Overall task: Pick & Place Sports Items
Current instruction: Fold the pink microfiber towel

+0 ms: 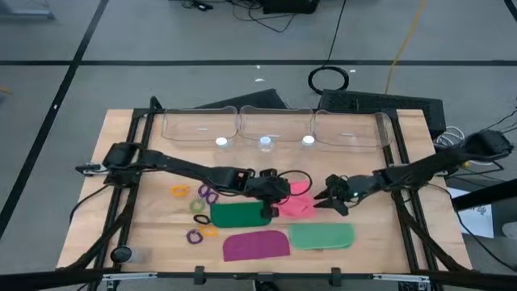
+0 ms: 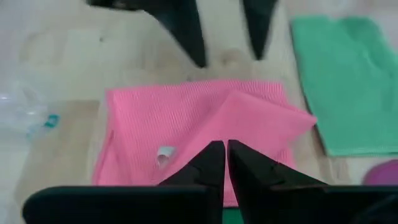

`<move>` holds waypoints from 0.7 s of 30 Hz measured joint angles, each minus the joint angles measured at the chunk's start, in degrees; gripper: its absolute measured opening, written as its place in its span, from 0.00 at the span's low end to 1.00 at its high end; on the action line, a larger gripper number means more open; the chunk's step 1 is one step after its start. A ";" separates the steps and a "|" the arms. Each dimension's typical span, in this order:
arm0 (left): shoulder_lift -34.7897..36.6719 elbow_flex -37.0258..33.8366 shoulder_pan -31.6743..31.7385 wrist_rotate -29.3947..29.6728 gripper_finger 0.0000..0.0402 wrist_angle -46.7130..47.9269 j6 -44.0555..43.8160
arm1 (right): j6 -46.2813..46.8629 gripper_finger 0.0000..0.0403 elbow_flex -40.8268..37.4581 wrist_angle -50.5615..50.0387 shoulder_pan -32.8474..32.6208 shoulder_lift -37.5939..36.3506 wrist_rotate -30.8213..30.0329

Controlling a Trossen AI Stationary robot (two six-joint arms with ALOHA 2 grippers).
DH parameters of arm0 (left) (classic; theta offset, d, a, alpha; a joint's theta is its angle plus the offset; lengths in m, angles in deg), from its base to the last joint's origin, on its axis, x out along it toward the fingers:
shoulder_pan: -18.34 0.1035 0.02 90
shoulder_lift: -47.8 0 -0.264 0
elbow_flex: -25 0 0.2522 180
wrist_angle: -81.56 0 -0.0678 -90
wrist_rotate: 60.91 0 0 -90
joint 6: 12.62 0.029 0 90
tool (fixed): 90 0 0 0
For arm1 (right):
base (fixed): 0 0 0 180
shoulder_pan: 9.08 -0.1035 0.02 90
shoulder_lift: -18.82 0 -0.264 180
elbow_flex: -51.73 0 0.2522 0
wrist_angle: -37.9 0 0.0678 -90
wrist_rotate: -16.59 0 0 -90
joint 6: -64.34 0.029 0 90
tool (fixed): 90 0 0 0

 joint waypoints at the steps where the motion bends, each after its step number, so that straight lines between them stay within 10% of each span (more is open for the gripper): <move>1: 0.12 0.00 -0.07 0.37 0.05 0.27 0.00 | -0.41 0.46 0.00 1.46 -0.44 1.05 -0.04; 21: 0.33 0.04 -0.27 1.28 0.05 0.12 -2.58 | -6.61 0.42 9.07 9.57 -1.52 17.13 0.46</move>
